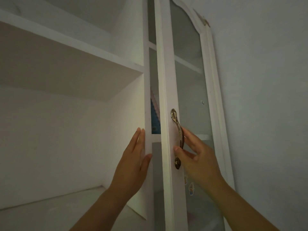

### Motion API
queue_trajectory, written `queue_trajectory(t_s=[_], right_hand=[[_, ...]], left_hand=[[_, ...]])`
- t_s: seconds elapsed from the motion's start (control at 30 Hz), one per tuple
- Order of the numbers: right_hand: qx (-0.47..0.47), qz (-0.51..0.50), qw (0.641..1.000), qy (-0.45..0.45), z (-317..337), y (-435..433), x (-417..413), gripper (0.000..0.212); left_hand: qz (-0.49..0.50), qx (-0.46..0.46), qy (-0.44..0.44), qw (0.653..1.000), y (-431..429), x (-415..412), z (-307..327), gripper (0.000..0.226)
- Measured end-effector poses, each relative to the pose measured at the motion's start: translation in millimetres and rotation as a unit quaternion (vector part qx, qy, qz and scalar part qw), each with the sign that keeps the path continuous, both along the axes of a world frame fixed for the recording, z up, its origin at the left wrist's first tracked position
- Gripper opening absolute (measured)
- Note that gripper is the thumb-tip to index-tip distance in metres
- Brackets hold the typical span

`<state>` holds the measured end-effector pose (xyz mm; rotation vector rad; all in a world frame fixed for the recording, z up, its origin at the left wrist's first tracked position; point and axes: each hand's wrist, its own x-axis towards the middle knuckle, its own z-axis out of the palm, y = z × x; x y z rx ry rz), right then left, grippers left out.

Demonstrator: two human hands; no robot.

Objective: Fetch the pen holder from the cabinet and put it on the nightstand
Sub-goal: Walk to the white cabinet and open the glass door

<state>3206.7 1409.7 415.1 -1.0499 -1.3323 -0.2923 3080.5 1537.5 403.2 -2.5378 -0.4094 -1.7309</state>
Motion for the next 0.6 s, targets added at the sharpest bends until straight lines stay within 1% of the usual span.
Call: queue_trajectory(t_s=[0.23, 0.33, 0.6], right_hand=[[0.005, -0.009, 1.0, -0.002, -3, -3, 2, 0.059], [0.009, -0.01, 1.0, -0.004, -4, -1, 2, 0.058], [0.018, -0.008, 1.0, -0.013, -4, -5, 2, 0.055]], left_hand=[[-0.008, -0.003, -0.016, 1.0, 7, 3, -2, 0.063], [-0.024, -0.01, -0.016, 1.0, 4, 3, -1, 0.061], [-0.032, -0.042, 0.002, 0.999, -4, -3, 3, 0.067]])
